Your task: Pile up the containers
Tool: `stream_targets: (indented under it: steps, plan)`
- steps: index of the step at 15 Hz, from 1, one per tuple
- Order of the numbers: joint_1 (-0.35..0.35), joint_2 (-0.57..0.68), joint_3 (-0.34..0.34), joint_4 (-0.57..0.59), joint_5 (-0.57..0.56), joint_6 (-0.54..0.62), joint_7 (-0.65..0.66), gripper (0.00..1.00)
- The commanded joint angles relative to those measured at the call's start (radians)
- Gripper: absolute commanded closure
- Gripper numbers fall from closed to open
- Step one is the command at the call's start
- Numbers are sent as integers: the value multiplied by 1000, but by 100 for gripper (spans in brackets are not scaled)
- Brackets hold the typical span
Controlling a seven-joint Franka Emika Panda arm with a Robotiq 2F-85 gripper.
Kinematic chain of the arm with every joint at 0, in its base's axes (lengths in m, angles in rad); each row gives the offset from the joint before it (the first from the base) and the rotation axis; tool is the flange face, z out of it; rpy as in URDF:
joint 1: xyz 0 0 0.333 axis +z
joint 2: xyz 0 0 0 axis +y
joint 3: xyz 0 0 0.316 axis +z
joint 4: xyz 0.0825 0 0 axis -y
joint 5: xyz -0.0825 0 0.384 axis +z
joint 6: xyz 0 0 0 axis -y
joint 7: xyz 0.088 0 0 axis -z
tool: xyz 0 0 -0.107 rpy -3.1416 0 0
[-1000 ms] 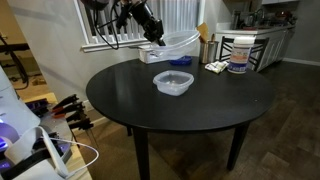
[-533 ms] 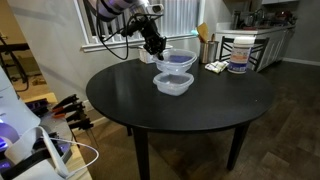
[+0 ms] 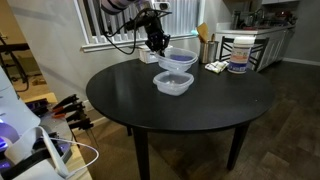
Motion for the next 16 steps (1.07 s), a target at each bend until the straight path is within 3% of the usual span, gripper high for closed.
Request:
stream_targets:
  steps: [1,11,16]
  plan:
    - [-9,11,2,41,41,-59,-43,68]
    - [0,30,1,57,26,-104,-9,5]
    - [1,26,-3,43,10,-81,-4,0]
